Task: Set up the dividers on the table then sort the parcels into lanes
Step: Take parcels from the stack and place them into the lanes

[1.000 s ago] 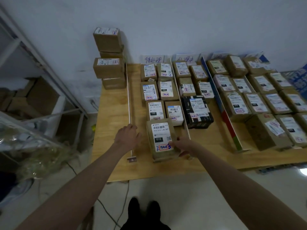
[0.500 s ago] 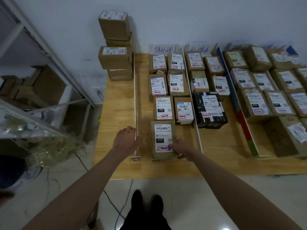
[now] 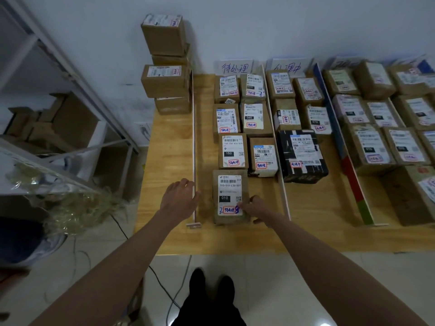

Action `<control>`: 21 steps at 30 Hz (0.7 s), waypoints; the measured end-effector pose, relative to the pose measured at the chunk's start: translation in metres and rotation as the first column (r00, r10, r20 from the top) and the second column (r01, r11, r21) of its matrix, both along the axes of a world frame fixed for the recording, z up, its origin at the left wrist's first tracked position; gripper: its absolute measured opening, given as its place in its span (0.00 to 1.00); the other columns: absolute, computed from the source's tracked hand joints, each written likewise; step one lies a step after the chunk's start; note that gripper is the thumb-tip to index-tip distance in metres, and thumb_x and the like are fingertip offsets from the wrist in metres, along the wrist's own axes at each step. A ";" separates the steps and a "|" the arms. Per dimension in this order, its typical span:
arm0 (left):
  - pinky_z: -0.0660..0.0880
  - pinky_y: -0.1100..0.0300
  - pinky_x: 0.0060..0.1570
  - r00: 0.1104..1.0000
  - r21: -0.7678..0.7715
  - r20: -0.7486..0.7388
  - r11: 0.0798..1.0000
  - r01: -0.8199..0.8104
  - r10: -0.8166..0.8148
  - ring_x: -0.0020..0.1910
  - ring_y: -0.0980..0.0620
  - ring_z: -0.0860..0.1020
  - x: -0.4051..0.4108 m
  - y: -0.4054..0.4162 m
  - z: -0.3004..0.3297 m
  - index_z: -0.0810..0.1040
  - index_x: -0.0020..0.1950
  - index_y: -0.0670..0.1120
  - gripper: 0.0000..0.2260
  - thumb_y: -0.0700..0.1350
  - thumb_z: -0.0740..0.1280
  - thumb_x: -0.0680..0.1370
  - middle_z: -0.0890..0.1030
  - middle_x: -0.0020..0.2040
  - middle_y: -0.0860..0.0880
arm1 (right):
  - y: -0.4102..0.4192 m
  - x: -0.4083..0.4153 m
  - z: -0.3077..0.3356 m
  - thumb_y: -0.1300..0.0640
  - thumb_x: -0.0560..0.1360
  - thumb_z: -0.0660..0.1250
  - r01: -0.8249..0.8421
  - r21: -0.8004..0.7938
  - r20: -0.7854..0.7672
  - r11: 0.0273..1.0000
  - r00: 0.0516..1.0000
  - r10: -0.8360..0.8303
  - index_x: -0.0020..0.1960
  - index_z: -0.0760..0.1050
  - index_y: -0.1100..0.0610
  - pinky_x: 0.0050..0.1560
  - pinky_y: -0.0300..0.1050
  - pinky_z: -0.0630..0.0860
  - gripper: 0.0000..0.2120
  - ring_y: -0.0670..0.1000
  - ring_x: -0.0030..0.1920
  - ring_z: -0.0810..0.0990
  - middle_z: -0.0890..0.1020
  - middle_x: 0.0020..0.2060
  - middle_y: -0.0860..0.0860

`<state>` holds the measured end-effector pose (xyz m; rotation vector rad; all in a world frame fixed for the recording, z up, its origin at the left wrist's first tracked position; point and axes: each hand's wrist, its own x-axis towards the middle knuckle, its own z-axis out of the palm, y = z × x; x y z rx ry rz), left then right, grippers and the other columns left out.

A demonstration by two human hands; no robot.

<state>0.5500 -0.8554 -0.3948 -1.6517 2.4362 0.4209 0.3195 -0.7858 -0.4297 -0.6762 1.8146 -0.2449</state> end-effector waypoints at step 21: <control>0.61 0.48 0.71 0.991 -0.294 -0.072 0.947 -0.129 0.113 0.70 0.44 0.68 0.025 -0.129 0.143 0.67 0.73 0.44 0.23 0.56 0.53 0.83 0.70 0.72 0.44 | -0.149 0.022 0.166 0.46 0.82 0.53 -0.617 -0.472 -0.780 0.630 0.625 0.027 0.77 0.57 0.57 0.76 0.57 0.55 0.26 0.56 0.77 0.58 0.61 0.76 0.55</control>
